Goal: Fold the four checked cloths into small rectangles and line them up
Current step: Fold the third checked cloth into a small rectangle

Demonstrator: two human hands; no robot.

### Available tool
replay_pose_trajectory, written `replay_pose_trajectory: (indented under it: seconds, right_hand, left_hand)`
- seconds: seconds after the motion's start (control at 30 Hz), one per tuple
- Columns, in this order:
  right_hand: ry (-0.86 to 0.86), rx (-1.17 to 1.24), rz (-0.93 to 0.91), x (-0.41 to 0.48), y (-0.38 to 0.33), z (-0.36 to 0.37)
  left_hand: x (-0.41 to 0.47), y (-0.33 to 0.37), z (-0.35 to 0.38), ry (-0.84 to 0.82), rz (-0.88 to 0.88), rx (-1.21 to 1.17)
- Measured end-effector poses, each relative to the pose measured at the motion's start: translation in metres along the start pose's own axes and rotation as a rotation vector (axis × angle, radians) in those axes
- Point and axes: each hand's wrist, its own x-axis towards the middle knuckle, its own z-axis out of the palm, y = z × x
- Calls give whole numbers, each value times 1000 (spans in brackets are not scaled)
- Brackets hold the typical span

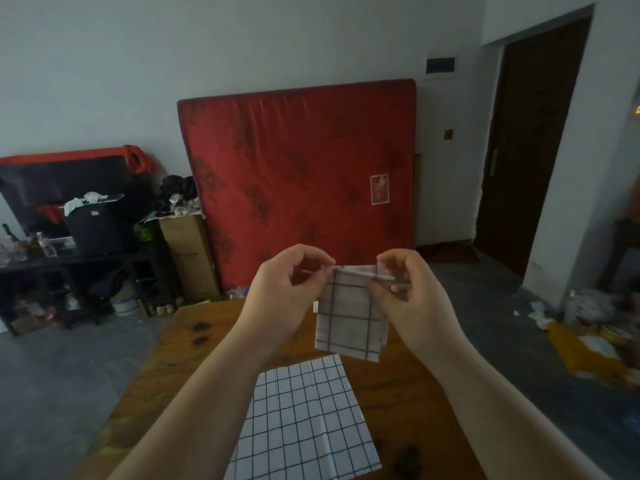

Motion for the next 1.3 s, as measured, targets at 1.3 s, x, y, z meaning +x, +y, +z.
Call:
replay_pose_trajectory:
  seconds: [1.3]
  right_hand:
    - [-53, 123, 100, -26, -8, -13]
  left_hand:
    - [-27, 11, 11, 14, -167, 52]
